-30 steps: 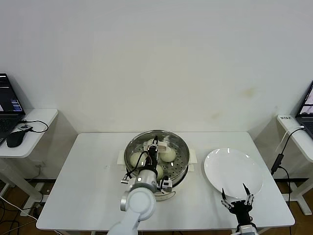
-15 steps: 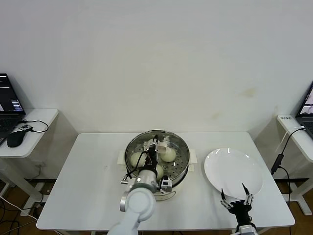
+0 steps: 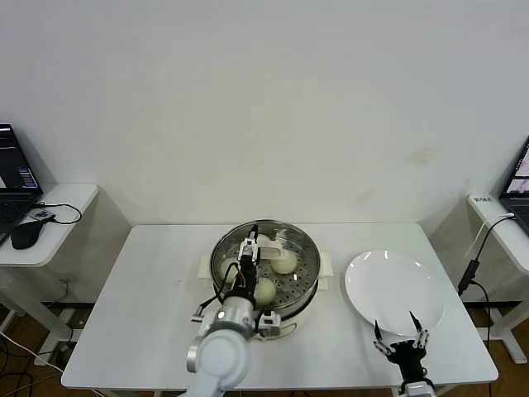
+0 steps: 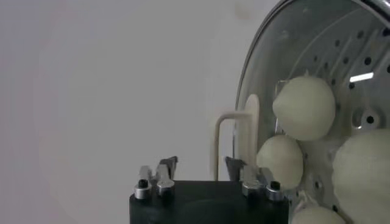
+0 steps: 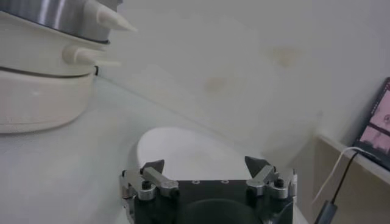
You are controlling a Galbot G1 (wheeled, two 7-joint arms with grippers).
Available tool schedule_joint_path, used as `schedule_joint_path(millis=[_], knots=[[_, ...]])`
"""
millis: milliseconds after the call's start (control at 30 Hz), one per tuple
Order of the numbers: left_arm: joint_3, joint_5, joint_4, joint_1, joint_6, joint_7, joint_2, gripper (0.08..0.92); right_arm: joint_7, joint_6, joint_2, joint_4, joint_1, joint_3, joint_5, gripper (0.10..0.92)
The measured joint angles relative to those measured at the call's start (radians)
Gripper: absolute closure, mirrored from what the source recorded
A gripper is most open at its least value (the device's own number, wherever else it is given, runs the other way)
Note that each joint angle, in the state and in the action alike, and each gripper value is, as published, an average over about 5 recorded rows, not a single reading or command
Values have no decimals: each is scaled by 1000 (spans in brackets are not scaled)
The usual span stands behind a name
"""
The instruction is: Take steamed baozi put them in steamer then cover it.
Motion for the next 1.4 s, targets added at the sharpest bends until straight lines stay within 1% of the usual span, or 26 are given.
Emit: schedule_joint_path(millis=[100,267,367,500,700,967,1167,1400], knots=[[-13,-32,-47,41,-10,-12,19,196,-2,1,-7,0,-5,3,7,203],[-53,-126,-143,136,-26,-49,55,178,-3,11,-24,2,-13,2,26,202],[-95,-239,-192,207,-45,-96,85,177,-2,22,-38,8,-20,-2,51,203],[-179,-463,-222,298,-101,-190,121,177,-5,35,-58,21,-26,-7,100,203],[-319,-864,-215,404,-196,-322,156,177,-18,41,-85,44,-47,-27,167,203],[-419,-1338,-192,516,-296,-426,166,177,-48,4,-128,85,-107,-41,269,203],[-460,-1547,-164,560,-345,-467,158,177,-61,-32,-144,107,-153,-45,319,203],[-489,-1681,-131,604,-366,-475,157,177,-75,-49,-153,144,-196,-56,339,203]])
